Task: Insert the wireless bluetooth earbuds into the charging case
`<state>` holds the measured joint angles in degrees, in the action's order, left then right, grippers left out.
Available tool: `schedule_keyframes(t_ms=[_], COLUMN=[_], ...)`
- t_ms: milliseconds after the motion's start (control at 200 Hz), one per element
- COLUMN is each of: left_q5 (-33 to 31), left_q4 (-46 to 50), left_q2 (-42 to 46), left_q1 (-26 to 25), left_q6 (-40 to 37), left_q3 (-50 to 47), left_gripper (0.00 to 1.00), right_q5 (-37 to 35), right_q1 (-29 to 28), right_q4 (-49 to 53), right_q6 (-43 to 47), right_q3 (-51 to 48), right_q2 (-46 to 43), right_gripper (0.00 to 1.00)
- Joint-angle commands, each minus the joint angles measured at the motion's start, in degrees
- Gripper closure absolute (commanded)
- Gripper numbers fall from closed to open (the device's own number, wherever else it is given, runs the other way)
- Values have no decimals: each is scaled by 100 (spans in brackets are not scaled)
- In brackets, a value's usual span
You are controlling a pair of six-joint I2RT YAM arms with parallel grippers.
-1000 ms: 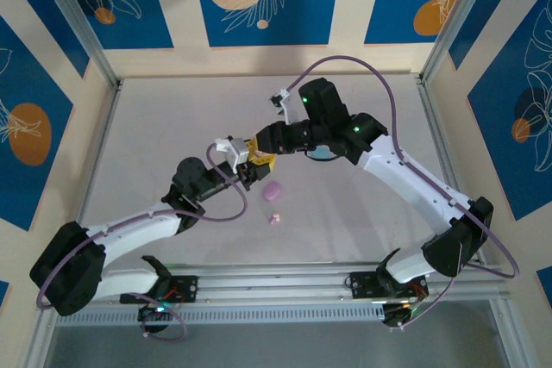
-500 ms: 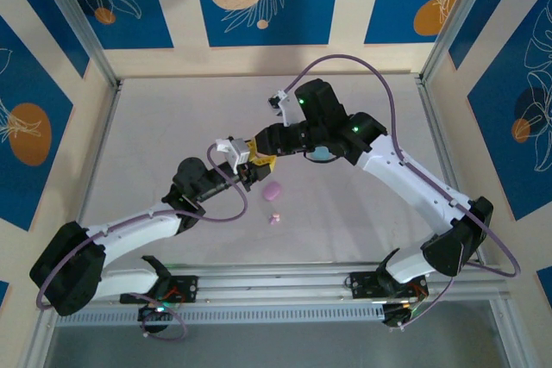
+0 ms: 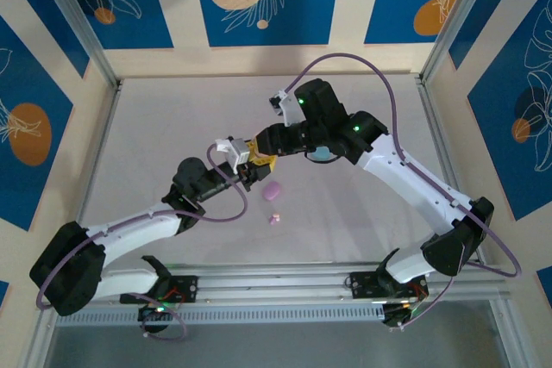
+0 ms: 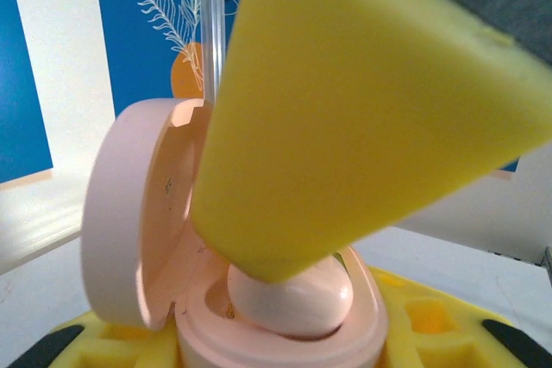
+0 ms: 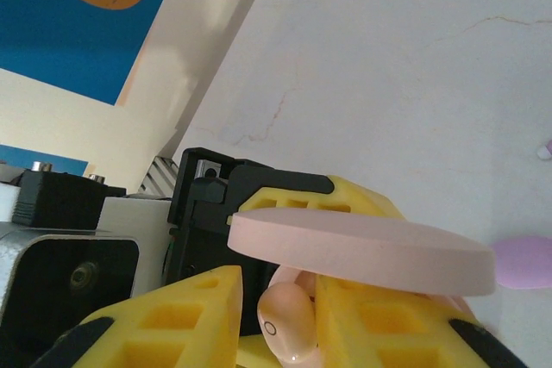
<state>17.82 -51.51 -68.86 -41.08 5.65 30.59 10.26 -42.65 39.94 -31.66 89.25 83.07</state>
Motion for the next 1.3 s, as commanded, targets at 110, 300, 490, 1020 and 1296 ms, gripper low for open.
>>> schedule_keyframes(t_ms=[110,300,490,1020,1296], left_q5=[-99,-86,-159,-795,-781], left_q4=[-430,-413,-306,1330,1765], left_q2=[154,188,296,1826,2166], left_q1=[-58,-67,-67,-64,-72], left_q6=[33,41,24,-255,-328], left_q3=[52,52,52,-58,65], left_gripper=[78,77,78,79,78], right_q5=[50,-21,-302,701,465], right_q1=[-32,-6,12,1436,356], right_q4=[-94,-177,-294,421,163], right_q6=[108,151,309,-466,248], right_q3=[46,-88,-269,-2579,-2637], right_q2=[-455,-654,-975,-911,760], right_gripper=[67,66,67,67,67])
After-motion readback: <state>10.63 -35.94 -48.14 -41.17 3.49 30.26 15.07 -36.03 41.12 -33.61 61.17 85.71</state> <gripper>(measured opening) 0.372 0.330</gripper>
